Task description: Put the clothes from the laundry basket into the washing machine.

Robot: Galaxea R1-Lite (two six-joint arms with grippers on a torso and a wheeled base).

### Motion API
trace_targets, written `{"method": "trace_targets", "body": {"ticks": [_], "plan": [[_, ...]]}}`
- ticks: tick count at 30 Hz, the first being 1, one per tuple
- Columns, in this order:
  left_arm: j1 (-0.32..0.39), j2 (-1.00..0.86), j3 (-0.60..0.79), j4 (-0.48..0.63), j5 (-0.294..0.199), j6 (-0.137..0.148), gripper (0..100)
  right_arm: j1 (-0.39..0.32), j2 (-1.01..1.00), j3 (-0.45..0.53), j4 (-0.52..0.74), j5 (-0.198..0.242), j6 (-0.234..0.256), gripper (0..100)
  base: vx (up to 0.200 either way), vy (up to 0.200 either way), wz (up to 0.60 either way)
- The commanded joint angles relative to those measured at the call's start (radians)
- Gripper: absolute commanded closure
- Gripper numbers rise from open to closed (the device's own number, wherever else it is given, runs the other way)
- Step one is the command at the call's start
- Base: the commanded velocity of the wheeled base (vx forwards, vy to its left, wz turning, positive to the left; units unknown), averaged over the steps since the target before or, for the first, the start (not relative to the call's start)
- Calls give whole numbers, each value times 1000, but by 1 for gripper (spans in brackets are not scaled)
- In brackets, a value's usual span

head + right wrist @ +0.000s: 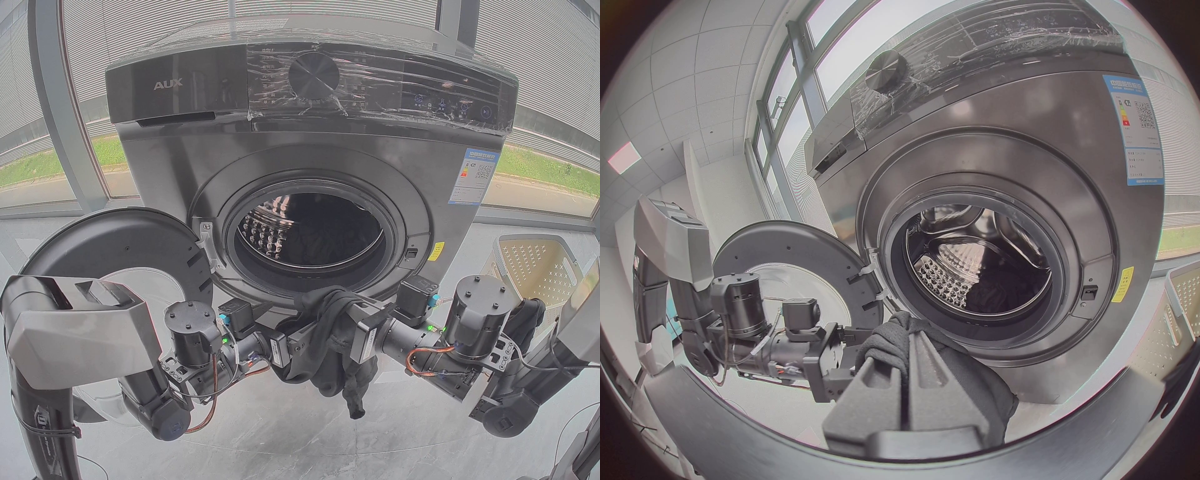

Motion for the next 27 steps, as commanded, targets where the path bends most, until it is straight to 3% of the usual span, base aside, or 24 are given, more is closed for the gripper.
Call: {"method": "trace_targets", "body": {"ticks": [1, 15, 18, 21, 22, 27], "plan": [[-9, -37, 37, -6, -4, 1, 0, -11, 34, -26, 0, 3, 0, 100, 0, 0, 0], [-10, -32, 5, -6, -10, 13, 0, 12, 74, -23, -39, 31, 0, 100, 0, 0, 0], [-12, -31, 8, -4, -55, 14, 0, 16, 93, -22, -69, 43, -16, 100, 0, 0, 0], [-13, -12, 6, -6, -61, 22, 0, 17, 100, -22, -80, 45, -19, 100, 0, 0, 0], [-15, -6, 5, -8, -61, 28, 100, 17, 100, -22, -80, 45, -19, 100, 0, 0, 0], [-13, -4, -10, -6, -64, 34, 100, 19, 100, -16, -82, 45, -19, 100, 0, 0, 0]]}}
